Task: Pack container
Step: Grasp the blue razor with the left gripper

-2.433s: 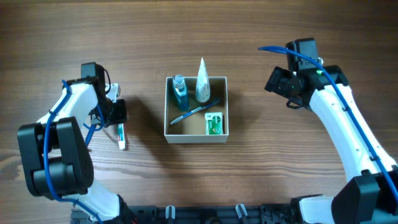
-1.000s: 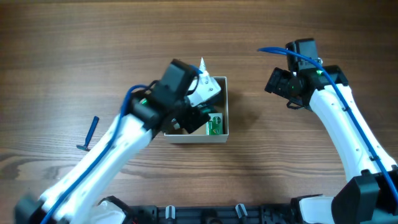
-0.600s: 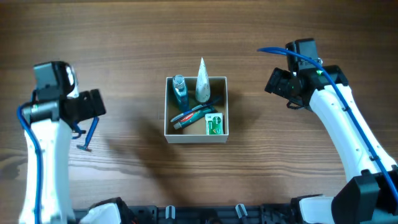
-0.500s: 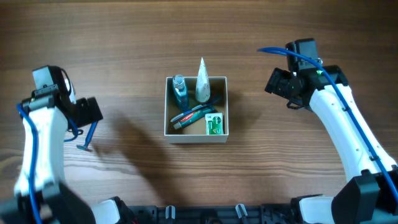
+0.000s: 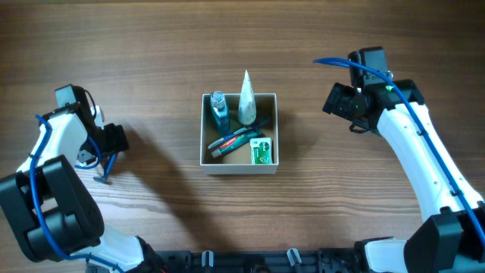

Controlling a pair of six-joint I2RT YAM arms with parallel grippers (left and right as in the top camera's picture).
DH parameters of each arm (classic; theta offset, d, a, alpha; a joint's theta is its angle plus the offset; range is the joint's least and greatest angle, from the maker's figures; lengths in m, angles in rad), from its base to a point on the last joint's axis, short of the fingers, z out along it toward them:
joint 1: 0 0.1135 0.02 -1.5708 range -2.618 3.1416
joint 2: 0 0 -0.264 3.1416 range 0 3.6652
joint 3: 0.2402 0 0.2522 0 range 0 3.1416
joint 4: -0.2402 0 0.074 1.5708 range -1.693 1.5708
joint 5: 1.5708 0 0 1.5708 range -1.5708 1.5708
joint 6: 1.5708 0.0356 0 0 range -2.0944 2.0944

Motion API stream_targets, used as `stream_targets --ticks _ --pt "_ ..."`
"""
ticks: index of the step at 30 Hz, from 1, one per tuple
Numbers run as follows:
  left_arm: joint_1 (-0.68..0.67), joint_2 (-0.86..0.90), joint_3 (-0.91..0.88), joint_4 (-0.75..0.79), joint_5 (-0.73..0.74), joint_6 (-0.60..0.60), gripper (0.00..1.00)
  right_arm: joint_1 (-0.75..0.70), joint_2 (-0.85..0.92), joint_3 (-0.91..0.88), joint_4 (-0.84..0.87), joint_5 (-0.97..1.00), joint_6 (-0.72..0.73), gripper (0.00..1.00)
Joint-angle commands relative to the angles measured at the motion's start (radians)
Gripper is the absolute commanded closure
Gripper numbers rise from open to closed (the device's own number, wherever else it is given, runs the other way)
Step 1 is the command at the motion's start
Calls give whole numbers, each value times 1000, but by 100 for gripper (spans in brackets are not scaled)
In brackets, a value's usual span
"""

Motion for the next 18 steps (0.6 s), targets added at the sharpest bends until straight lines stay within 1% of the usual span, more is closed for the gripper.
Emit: stream_targets --ticks 1,5,6,7,8,10,11,12,14,18 --pt "5 38 -44 7 21 11 19 -1 8 -2 0 3 -6 0" --pt "5 46 -46 6 21 11 19 -1 8 -2 3 2 -6 0" --pt "5 46 -46 6 20 11 23 -1 8 -2 2 2 -6 0" --pt "5 46 -46 5 21 11 35 -1 8 -2 2 3 -6 0" --pt "5 46 -46 2 32 11 50 -1 8 -2 1 2 -6 0" --pt "4 46 -46 0 43 9 68 -1 8 -2 0 2 -6 0" --pt "5 46 -46 -2 43 7 76 -1 8 -2 -1 2 -6 0" --pt "5 46 -46 -2 43 7 81 -1 8 -2 -1 2 -6 0" --pt "4 45 -46 -2 43 7 86 -1 8 -2 -1 2 -6 0" --pt "3 42 -45 -2 43 7 92 -1 8 -2 -5 2 -6 0"
